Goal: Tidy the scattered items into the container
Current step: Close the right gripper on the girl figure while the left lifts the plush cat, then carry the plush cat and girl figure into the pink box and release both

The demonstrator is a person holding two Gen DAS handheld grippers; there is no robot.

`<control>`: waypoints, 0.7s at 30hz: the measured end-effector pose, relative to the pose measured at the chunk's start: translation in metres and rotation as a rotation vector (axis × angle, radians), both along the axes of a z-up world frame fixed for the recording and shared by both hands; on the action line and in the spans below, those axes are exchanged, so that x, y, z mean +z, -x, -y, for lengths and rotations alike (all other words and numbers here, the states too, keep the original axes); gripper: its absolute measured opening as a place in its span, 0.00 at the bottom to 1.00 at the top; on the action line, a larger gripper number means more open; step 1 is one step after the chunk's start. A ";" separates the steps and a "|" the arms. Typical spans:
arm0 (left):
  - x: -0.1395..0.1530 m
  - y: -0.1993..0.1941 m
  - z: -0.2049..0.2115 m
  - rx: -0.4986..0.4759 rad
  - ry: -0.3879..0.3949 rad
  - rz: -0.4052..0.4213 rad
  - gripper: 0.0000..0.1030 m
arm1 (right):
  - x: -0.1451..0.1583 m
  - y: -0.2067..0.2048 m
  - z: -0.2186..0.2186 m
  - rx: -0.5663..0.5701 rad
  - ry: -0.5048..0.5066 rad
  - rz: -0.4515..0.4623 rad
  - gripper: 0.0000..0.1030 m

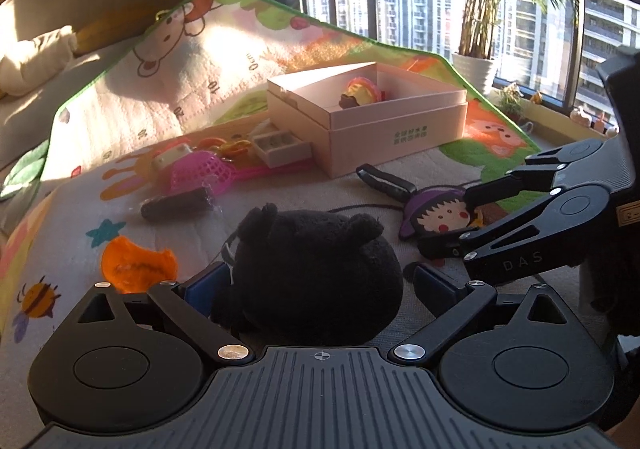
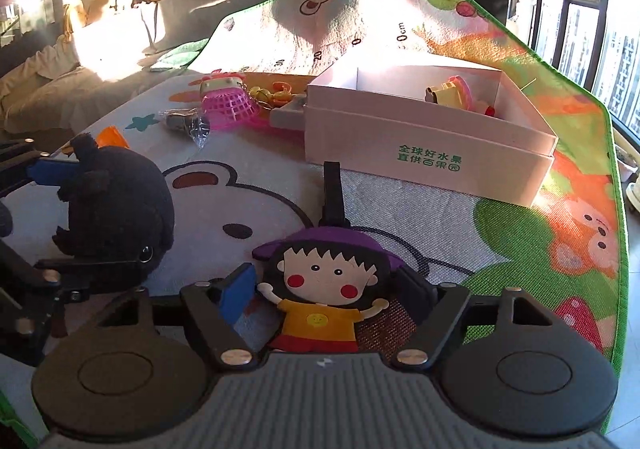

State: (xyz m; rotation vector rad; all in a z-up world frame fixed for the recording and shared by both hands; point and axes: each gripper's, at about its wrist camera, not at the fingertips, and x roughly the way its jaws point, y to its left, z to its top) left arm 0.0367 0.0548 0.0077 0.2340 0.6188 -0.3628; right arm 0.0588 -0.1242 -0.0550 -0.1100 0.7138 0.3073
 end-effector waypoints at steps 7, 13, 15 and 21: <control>-0.006 -0.006 0.011 0.016 -0.033 0.038 0.88 | 0.005 0.011 0.016 -0.031 -0.023 -0.012 0.72; 0.005 0.014 0.027 -0.062 -0.031 0.050 0.88 | 0.020 0.031 0.043 -0.065 -0.060 0.012 0.72; 0.013 0.022 0.036 -0.105 -0.027 0.068 0.88 | 0.027 0.038 0.052 -0.073 -0.080 0.025 0.72; 0.045 0.038 0.060 -0.191 -0.015 0.146 0.88 | 0.058 0.058 0.076 -0.098 -0.144 0.090 0.72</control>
